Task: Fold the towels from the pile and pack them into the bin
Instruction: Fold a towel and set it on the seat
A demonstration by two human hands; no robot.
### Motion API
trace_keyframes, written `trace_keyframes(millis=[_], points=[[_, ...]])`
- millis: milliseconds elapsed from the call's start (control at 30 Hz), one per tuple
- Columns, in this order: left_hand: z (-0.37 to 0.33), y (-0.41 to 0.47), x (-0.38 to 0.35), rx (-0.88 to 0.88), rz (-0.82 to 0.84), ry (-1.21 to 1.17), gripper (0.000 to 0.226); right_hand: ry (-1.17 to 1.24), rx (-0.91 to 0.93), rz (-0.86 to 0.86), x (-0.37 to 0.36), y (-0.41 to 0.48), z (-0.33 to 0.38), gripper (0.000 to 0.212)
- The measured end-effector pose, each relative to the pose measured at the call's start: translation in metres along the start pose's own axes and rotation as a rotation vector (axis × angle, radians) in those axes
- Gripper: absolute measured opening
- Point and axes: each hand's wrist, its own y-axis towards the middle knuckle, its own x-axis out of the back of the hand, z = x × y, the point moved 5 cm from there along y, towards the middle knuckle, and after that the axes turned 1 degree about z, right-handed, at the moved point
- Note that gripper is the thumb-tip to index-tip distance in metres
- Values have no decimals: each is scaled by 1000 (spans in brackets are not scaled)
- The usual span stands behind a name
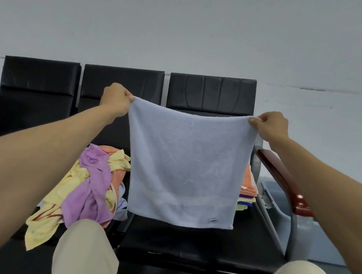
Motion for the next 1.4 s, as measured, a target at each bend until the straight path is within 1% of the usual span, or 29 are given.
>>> trace_keyframes(millis=[100,167,233,333,533,600,733,833,900,1000,1067,1167,1267,1300,1333,1367,1400], points=[[2,-2,-6,9,52,25,22,26,-34,8,-2,-1,-4,46],[4,-4,-8,31,85,26,26,40,-46,17,-2,-4,-4,50],[5,-4,-10,51,138,7,27,106,-58,27,0,-5,-5,43],[5,-4,-6,70,194,-53,20,214,-91,55,6,-6,-4,28],[0,2,6,81,161,-117,18,246,-113,74,25,0,3,19],[-2,5,7,75,151,-123,18,229,-102,72,28,3,5,19],[-3,6,-1,-6,125,-28,14,211,-73,56,21,10,-4,17],[13,6,-30,9,128,-25,13,142,-55,46,1,11,-25,14],[34,8,-58,97,143,-115,13,124,-60,42,-20,10,-45,12],[74,5,-102,230,169,-246,15,182,-140,75,-57,11,-78,14],[95,-1,-127,244,213,-296,19,226,-192,125,-80,9,-100,15],[122,-20,-155,226,284,-321,20,249,-220,176,-109,0,-132,19],[145,-47,-172,208,357,-338,16,269,-250,247,-130,-22,-159,8],[151,-56,-175,204,378,-345,15,244,-252,261,-135,-29,-165,13],[158,-67,-178,199,406,-337,14,184,-256,260,-138,-38,-175,23],[163,-77,-180,191,429,-320,14,130,-259,238,-138,-47,-181,34],[168,-86,-181,178,454,-291,13,93,-266,216,-138,-54,-187,39]])
